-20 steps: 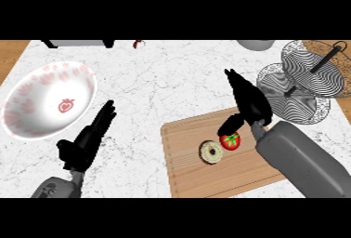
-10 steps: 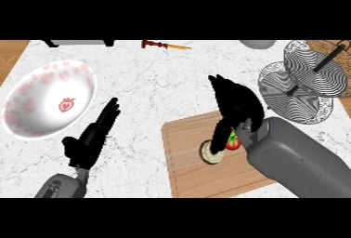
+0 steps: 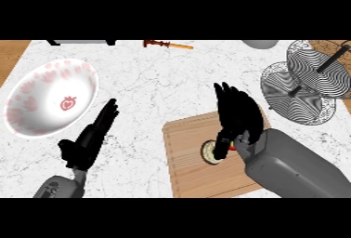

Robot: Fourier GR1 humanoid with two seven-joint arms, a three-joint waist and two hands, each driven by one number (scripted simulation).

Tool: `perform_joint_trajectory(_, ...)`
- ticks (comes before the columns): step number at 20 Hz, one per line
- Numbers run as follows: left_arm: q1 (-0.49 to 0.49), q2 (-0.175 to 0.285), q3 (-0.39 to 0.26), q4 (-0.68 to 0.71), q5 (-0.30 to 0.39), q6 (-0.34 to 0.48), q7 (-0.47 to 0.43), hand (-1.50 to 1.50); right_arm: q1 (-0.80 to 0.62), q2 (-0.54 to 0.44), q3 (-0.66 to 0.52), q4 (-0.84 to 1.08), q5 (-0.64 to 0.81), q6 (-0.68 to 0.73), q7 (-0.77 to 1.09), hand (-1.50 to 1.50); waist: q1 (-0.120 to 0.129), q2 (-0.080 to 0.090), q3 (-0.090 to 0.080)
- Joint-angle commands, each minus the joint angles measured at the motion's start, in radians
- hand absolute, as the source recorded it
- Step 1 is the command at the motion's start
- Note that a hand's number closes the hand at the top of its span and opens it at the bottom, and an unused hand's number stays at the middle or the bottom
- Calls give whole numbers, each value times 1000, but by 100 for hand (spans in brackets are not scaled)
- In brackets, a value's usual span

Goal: Pick the tomato from the cutting board and place it in the tiered basket

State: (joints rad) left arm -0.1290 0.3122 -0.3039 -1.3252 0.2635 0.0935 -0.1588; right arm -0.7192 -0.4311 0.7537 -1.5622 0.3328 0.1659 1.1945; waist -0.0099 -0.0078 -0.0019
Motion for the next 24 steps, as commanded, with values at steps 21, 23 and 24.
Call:
perform_joint_trajectory(21, -17, -56, 44, 7, -65, -28, 9, 0, 305, 124, -99, 112, 256, -27, 39, -150, 7, 7, 2)
perform_joint_trajectory(23, -21, -99, 20, 21, -91, 8, 36, 0, 338, 123, -95, 150, 284, -34, -9, -150, 6, 7, 2)
perform_joint_trajectory(24, 58, -67, 25, -57, -84, -29, 18, 0, 352, 114, -129, 109, 277, 5, -24, -150, 11, 6, 2)
